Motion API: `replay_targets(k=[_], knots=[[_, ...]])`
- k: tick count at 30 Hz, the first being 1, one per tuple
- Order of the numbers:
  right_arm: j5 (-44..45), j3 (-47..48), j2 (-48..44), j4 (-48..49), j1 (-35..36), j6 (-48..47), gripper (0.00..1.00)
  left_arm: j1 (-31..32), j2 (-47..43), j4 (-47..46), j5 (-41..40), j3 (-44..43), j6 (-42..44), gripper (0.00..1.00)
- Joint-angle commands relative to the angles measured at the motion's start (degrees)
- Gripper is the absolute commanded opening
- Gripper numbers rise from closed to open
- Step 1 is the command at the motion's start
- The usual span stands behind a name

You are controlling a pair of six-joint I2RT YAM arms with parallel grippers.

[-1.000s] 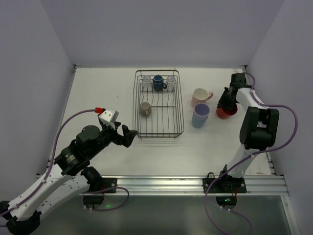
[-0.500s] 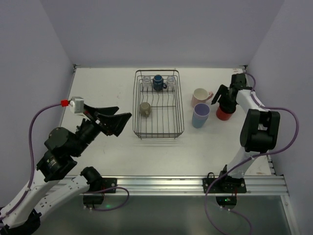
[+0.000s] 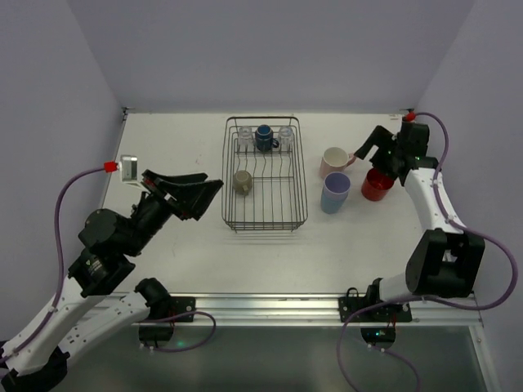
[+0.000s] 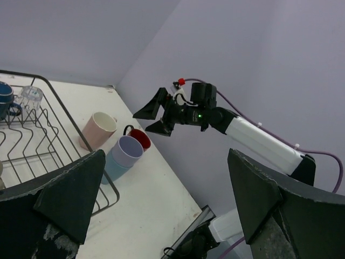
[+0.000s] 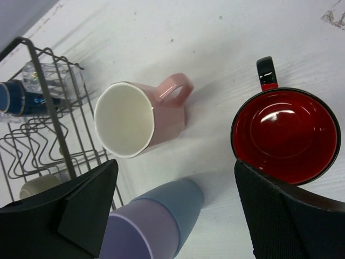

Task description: Unload the cups from the dish rack

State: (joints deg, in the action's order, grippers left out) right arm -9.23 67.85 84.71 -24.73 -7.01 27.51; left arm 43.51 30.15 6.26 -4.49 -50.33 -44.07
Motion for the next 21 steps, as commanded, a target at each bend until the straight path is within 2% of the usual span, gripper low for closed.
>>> replay_targets(k=[1,6,10,14,17,18,19,21], knots=[[-1.75,-2.28,-5.86,4.86,0.5,2.11,0.91,-0.35,2.1,-4.68,0.71,0.23,-3.21,1.0],[-3.59,-7.29,-16.64,8.72,0.59,3.95,0.92,-0.35,2.8,-9.69,1.5,0.58,-4.27,1.0],[-6.58,-13.79,-27.36,14.53,1.82,6.68,0.92,-0.26,7.63,-5.92,-3.23,-0.82,0.29,1.0],[-9.13,-19.95,-35.21,17.26,5.15,7.3,0.91,-0.35,18.43,0.85,-6.84,-3.97,8.54,1.0],[-9.66,-23.63,-40.47,17.61,6.56,7.12,0.82,-0.35,27.4,4.1,-9.92,-8.54,13.73,1.0],[-10.53,-24.52,-42.06,18.05,8.22,7.21,0.78,-0.35,29.68,4.46,-10.36,-9.95,15.32,1.0],[-11.06,-25.48,-43.56,18.14,8.5,7.3,0.62,-0.26,34.57,6.55,-11.32,-11.53,16.38,1.0],[-13.68,-28.3,-48.3,19.01,8.68,8.0,0.37,-0.35,39.08,8.32,-13.16,-16.28,18.75,1.0]])
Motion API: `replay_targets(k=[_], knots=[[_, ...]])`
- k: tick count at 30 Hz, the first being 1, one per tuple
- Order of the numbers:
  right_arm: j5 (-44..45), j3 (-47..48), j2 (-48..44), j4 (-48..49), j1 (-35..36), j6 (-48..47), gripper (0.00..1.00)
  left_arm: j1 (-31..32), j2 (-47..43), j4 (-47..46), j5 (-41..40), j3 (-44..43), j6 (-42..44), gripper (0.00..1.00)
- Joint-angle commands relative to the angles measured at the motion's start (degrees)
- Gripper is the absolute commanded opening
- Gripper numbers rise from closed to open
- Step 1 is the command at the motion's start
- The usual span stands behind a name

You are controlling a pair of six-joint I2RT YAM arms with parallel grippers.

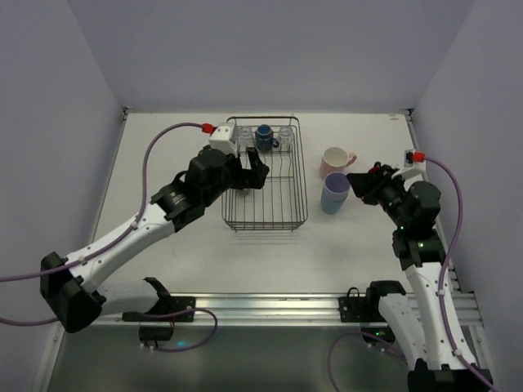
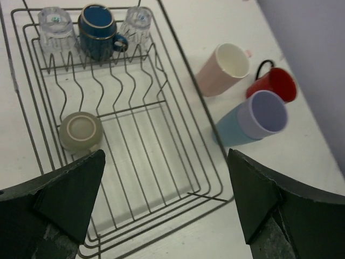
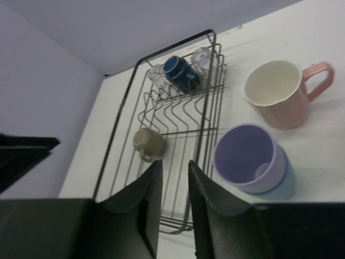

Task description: Unload the cups from the dish rack

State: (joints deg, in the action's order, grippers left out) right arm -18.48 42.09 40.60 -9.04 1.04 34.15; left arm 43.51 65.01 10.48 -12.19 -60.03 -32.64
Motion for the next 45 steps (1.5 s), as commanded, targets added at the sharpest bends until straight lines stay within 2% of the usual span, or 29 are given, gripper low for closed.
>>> replay_targets(k=[1,5,10,25,34,45], knots=[[-5.24,-3.67,-5.6,3.15,0.63,1.44,0.25,-0.35,8.51,5.94,-6.87,-7.98,8.46,1.0],[-7.27,-5.26,-11.5,1.4,0.72,0.39,0.22,-0.26,16.45,8.5,-11.88,-13.17,10.58,0.98],[-9.37,-6.49,-15.63,-0.72,0.72,-1.54,0.24,-0.26,21.99,9.38,-17.34,-14.24,11.73,0.96],[-13.51,-7.63,-15.81,1.83,0.72,-1.02,0.27,-1.05,32.01,2.36,-18.66,-11.25,12.25,0.87],[-15.27,-7.28,-15.46,1.74,0.72,-0.93,0.27,-2.64,36.76,-1.78,-21.3,-11.42,13.39,0.87],[-16.23,-7.37,-14.94,1.74,0.72,-0.84,0.27,-5.01,40.37,-3.01,-20.16,-11.16,13.04,0.87]])
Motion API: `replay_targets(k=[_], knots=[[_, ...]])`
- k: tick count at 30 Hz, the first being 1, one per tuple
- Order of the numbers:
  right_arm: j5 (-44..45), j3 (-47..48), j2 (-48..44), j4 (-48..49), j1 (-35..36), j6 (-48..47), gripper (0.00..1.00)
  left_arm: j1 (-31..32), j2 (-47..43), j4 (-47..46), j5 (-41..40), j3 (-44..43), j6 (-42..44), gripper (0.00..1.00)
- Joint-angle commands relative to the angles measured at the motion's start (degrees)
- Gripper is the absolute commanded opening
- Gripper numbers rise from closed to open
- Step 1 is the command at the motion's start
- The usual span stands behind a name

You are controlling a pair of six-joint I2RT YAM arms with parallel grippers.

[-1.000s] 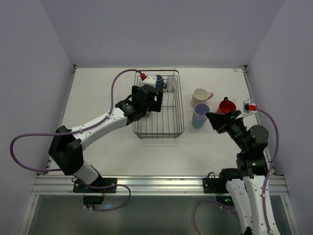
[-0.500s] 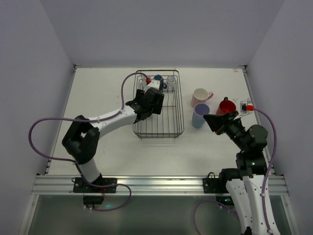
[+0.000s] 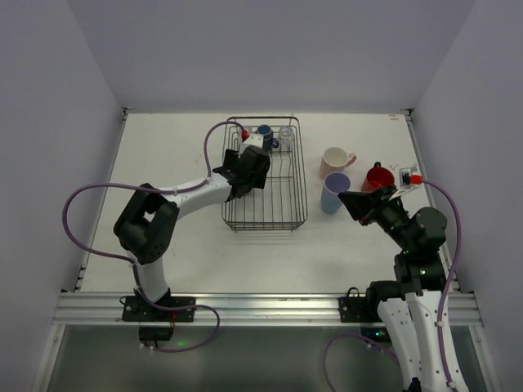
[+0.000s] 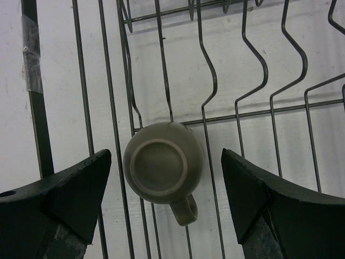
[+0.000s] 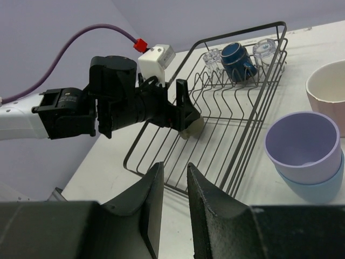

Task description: Unload the cups from the dish rack

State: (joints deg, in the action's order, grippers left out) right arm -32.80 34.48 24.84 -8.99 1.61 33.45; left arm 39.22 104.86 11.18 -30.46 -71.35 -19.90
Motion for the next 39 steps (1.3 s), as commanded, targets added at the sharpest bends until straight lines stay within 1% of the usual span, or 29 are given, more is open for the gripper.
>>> replay_targets(k=[1,9,12,14,17,20,21,22,23,27,28,30,31,33,34,36,37,39], knots=[[-2.09,0.24,0.91,1.61,0.15,-0.05,0.27,-0.9,0.7,-3.8,-1.8,0.16,0.3,0.87],[-2.27,0.24,0.82,1.61,0.15,0.21,0.28,-1.52,2.45,-4.85,1.1,1.48,-0.84,0.87],[-2.36,0.33,1.0,1.52,0.15,0.3,0.28,-1.52,2.89,-4.85,1.8,1.83,-1.45,0.83],[-2.36,0.41,1.0,1.61,0.15,0.3,0.28,-1.43,2.9,-5.03,2.24,2.09,-1.63,0.82],[-2.27,0.33,1.0,1.7,0.15,0.47,0.28,-1.52,3.25,-5.03,2.51,2.36,-1.72,0.77],[-2.19,0.33,1.09,1.7,0.15,0.65,0.28,-1.43,3.25,-5.29,2.86,2.62,-1.72,0.65],[-2.18,0.33,1.0,1.7,0.15,0.65,0.28,-1.43,3.16,-5.29,2.95,2.71,-1.72,0.57],[-2.18,0.33,1.17,1.7,0.15,0.74,0.28,-1.43,2.9,-5.47,2.95,2.88,-1.72,0.52],[-2.36,0.5,1.09,1.7,0.15,0.74,0.28,-1.43,2.2,-5.55,3.21,2.97,-1.72,0.46],[-2.62,0.85,1.18,1.52,0.15,1.09,0.29,-1.08,-1.05,-5.99,4.18,3.32,-1.37,0.33],[-2.71,1.03,1.18,1.44,0.15,1.35,0.3,-0.9,-2.02,-6.17,5.05,3.5,-1.37,0.31],[-3.24,1.38,1.09,1.52,0.15,1.7,0.36,-0.38,-4.92,-6.61,6.02,4.03,-1.28,0.27],[-3.5,1.47,1.09,1.61,0.24,2.31,0.45,-0.11,-6.06,-6.87,7.33,4.38,-1.19,0.26],[-4.9,1.56,1.35,2.05,0.24,3.11,0.53,0.68,-9.57,-8.01,9.09,5.52,-1.63,0.24],[-5.34,1.47,1.7,2.49,0.24,3.81,0.6,0.77,-11.93,-9.15,11.36,6.13,-1.98,0.23],[-6.05,1.03,2.23,3.62,0.24,4.6,0.64,0.86,-14.41,-10.12,14.62,8.33,-4.0,0.2],[-6.92,0.77,2.49,4.07,0.33,5.65,0.66,0.86,-16.86,-12.82,17.86,9.29,-4.88,0.19],[-8.07,-0.2,3.28,5.56,0.5,6.97,0.69,0.86,-19.59,-15.21,21.82,12.72,-7.51,0.17]])
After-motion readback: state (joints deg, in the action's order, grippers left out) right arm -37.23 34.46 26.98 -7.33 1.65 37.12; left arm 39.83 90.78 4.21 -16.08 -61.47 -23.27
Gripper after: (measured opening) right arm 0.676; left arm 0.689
